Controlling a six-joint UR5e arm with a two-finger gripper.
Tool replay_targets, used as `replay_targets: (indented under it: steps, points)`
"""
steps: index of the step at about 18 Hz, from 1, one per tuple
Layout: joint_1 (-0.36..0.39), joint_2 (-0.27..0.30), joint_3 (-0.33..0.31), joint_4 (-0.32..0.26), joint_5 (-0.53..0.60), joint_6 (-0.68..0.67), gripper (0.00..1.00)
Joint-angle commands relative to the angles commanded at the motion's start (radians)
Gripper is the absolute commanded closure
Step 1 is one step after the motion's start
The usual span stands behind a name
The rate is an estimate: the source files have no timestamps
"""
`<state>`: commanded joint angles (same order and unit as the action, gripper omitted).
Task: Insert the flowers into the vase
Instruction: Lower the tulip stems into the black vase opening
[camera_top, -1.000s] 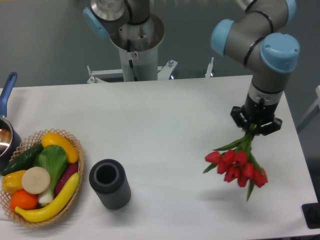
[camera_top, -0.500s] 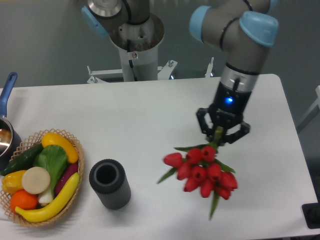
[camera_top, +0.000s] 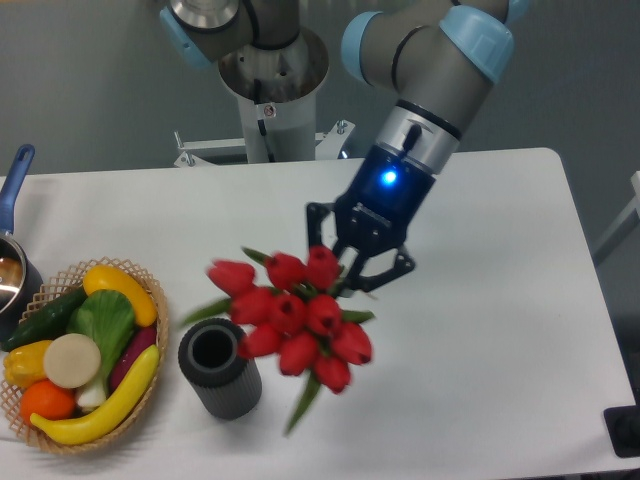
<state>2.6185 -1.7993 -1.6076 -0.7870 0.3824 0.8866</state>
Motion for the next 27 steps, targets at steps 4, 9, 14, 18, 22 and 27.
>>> replay_targets:
  steps: [4,9,14,18,22,27]
  points:
    - [-0.008,-0.014,0.003,0.014,-0.151,0.005,1.0]
    - [-0.084,-0.115,0.081,0.015,-0.18,0.006,1.0]
    - [-0.115,-0.166,0.121,0.015,-0.227,0.006,1.0]
    - [-0.126,-0.186,0.12,0.017,-0.237,0.012,1.0]
    - [-0.127,-0.196,0.106,0.018,-0.24,0.025,1.0]
    - [-0.121,-0.203,0.068,0.02,-0.24,0.081,1.0]
